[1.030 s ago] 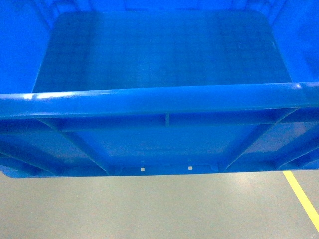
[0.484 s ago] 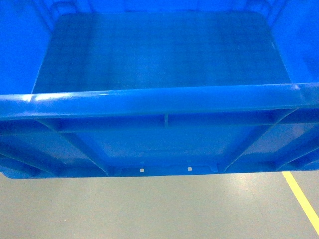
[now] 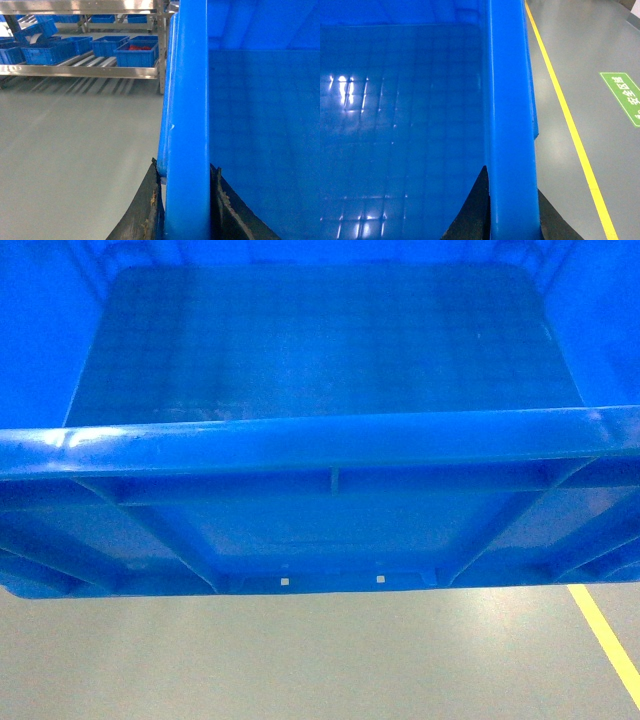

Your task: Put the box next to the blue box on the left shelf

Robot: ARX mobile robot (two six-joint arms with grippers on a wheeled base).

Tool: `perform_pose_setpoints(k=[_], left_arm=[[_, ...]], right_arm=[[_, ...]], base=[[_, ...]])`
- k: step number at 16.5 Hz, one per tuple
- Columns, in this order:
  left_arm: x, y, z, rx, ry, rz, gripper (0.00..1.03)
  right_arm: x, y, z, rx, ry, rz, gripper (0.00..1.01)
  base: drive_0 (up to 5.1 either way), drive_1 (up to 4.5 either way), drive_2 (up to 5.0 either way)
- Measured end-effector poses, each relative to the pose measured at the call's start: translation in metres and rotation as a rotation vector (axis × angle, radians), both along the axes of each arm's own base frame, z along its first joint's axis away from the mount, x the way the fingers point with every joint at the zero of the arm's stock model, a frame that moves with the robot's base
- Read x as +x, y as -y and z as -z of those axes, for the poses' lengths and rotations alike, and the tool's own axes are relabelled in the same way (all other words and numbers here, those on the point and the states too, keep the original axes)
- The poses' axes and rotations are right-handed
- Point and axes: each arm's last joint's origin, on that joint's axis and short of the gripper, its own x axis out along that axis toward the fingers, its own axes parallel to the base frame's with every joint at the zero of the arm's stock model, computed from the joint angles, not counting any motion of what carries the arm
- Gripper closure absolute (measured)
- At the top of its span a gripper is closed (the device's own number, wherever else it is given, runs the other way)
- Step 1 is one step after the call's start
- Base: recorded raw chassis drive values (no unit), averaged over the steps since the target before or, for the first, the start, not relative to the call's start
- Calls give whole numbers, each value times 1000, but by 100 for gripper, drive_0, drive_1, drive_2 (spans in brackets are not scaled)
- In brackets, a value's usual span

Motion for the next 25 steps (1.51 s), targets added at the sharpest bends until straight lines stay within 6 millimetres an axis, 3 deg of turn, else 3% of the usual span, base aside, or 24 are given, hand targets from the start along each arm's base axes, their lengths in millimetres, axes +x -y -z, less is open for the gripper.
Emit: perform_pose_setpoints(k=[25], left_arm=[[0,0,0,0,0,1,86]], right_arm=[[0,0,0,0,1,0,93]], base=[[6,416,-405]])
